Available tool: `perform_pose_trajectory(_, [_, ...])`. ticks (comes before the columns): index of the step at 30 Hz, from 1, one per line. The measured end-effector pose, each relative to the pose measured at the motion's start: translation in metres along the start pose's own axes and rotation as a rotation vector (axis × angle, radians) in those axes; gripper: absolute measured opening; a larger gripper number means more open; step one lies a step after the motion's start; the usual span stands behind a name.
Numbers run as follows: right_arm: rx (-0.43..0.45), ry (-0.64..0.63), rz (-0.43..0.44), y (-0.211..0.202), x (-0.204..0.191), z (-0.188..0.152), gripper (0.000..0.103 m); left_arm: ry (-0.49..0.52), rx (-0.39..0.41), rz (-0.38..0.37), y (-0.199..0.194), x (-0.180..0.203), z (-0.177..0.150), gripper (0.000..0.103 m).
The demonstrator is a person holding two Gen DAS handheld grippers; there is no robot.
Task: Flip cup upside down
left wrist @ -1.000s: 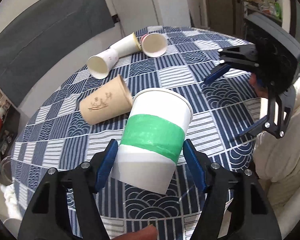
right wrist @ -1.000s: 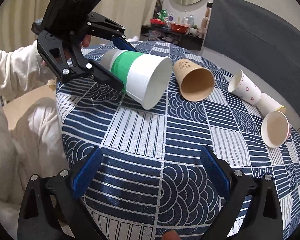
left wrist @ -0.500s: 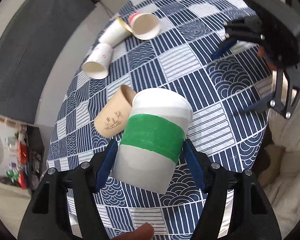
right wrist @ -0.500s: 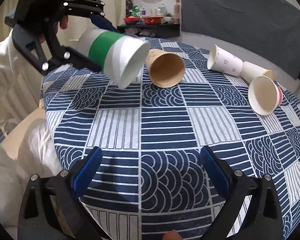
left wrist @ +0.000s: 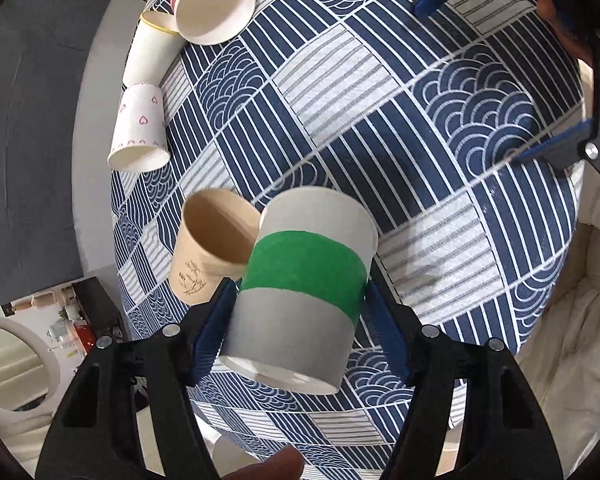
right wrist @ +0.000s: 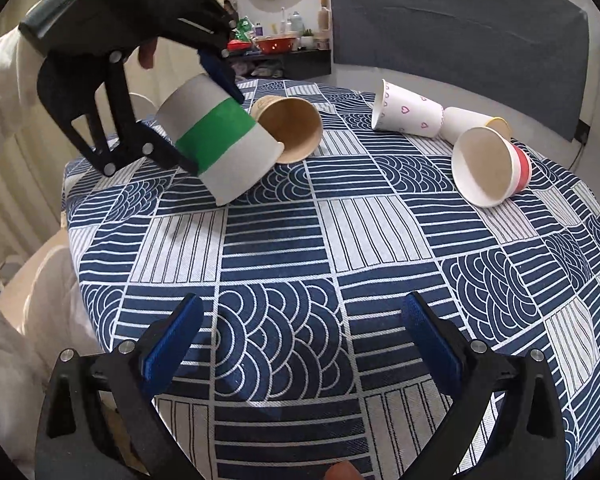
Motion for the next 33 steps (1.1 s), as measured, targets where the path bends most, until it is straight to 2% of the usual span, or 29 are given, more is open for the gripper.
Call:
perform_pose_trajectory(1, [0.002,0.0,0.002,-0.001,0.0,0.0,0.095,-0.003,0.003,0.003,0.001,-0.001,0.004,0.07])
perform_pose_trajectory(3, [0.016,-0.005,-0.002,-0.004,0.002,0.001,0.095,-0.019,0.016,0.001,0.001,-0.004,0.011,0.089])
perform_pose_trajectory(6, [0.031,-0.012,-0.017,-0.008,0.004,0.001,0.095,-0.065,0.088,-0.029,-0.008,-0.005,0.019,0.096])
perform_pose_trajectory(13, [0.046,-0.035,-0.04,-0.006,0.001,0.005,0.095,-0.155,0.222,-0.02,-0.028,0.002,0.016,0.097])
perform_pose_trajectory(18, [0.057,-0.025,-0.055,-0.005,-0.003,0.013,0.095,-0.21,0.297,-0.013,-0.041,0.012,0.002,0.097])
perform_pose_trajectory(22, [0.069,-0.013,-0.097,-0.004,-0.006,0.018,0.095,-0.295,0.343,0.003,-0.045,0.014,-0.013,0.097])
perform_pose_trajectory(29, [0.133,-0.01,-0.208,-0.005,-0.014,0.028,0.095,-0.434,0.416,0.069,-0.04,0.021,-0.039,0.097])
perform_pose_trajectory(33, [0.169,0.007,-0.253,-0.006,-0.02,0.034,0.095,-0.557,0.477,0.128,-0.037,0.024,-0.056,0.097])
Point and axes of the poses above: each gripper's, at about its wrist camera, not at the fingertips, and y roughly the way its jaws point, x to its right, z to its top, the point moved 9 cm from there along y, roughly the way its jaws point, and after that the axes turned 8 degrees about x, right-handed, at the moved point
